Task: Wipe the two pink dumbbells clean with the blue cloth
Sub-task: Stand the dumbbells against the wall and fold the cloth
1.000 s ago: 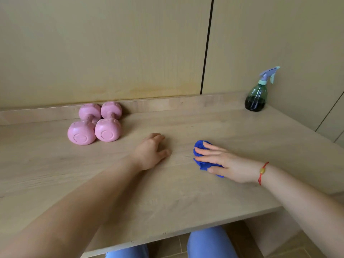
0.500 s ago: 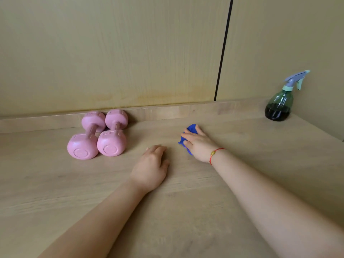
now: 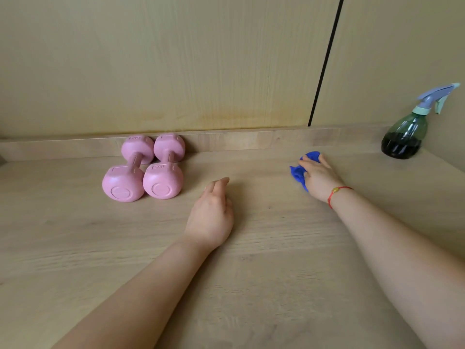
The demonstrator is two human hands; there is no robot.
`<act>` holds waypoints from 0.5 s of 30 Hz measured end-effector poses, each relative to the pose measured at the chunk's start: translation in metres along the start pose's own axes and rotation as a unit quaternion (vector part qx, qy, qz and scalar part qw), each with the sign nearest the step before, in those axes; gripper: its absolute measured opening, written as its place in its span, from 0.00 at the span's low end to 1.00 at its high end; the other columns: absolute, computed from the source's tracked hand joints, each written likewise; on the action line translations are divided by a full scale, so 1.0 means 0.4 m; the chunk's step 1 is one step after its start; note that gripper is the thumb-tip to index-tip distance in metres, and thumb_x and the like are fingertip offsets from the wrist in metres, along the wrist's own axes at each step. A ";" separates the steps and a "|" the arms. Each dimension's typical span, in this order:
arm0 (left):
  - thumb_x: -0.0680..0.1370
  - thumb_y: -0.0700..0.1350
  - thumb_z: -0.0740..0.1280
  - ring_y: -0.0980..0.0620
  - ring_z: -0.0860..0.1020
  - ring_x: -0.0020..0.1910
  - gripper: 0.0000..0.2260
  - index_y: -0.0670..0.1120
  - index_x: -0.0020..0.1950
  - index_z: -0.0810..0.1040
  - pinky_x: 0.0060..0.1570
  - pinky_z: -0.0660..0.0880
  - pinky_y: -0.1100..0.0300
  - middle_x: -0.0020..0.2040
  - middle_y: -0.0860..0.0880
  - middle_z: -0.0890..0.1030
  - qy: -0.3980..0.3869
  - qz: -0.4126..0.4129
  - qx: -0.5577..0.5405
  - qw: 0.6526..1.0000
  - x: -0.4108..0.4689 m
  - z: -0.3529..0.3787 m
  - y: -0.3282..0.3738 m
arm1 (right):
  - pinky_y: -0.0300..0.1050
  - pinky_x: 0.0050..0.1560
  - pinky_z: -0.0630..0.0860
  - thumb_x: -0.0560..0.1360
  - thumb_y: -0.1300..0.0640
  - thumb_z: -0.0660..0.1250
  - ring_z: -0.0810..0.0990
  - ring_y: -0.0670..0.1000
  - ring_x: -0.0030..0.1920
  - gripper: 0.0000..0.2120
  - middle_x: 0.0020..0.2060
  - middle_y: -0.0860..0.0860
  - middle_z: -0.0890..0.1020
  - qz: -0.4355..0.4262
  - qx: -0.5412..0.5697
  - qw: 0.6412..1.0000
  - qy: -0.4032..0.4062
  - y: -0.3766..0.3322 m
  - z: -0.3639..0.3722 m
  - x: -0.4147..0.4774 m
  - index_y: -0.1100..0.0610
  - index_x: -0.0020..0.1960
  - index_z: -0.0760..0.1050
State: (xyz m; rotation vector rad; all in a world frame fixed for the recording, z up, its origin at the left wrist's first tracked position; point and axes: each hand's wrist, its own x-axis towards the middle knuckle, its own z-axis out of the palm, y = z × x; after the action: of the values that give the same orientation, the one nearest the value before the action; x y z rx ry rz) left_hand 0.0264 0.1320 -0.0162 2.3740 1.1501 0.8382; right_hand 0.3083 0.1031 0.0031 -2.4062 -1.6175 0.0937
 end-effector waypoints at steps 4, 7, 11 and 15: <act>0.81 0.37 0.59 0.47 0.73 0.67 0.20 0.40 0.73 0.67 0.65 0.67 0.59 0.68 0.43 0.74 0.026 -0.057 -0.089 0.994 0.007 -0.010 -0.004 | 0.42 0.74 0.46 0.81 0.65 0.51 0.51 0.60 0.77 0.21 0.77 0.53 0.61 -0.049 0.002 0.999 -0.020 -0.104 0.023 -0.024 0.58 0.74 0.64; 0.82 0.40 0.59 0.51 0.74 0.64 0.17 0.41 0.72 0.69 0.63 0.67 0.63 0.64 0.45 0.77 0.057 -0.119 -0.188 0.973 0.007 -0.024 0.000 | 0.39 0.73 0.43 0.83 0.64 0.51 0.46 0.59 0.78 0.22 0.78 0.52 0.58 -0.116 0.035 0.992 -0.033 -0.191 0.029 -0.083 0.57 0.76 0.63; 0.83 0.39 0.59 0.52 0.75 0.60 0.14 0.41 0.68 0.73 0.59 0.66 0.66 0.61 0.46 0.79 0.047 -0.133 -0.240 0.960 0.005 -0.039 0.003 | 0.39 0.75 0.42 0.83 0.62 0.52 0.44 0.56 0.79 0.21 0.78 0.50 0.57 -0.190 0.068 0.977 -0.064 -0.238 0.035 -0.180 0.55 0.76 0.62; 0.82 0.37 0.60 0.51 0.76 0.60 0.12 0.42 0.63 0.77 0.60 0.69 0.62 0.58 0.48 0.80 -0.005 -0.116 -0.230 0.966 0.002 -0.071 0.015 | 0.39 0.76 0.42 0.84 0.59 0.53 0.39 0.51 0.79 0.22 0.79 0.46 0.54 -0.257 0.093 0.954 -0.121 -0.236 0.026 -0.298 0.51 0.77 0.60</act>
State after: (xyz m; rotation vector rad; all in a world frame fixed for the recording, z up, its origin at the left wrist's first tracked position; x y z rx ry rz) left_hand 0.0116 0.1310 0.0088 1.8280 1.0658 0.8965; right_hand 0.1751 0.0290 0.0057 -1.8246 -2.1797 0.4367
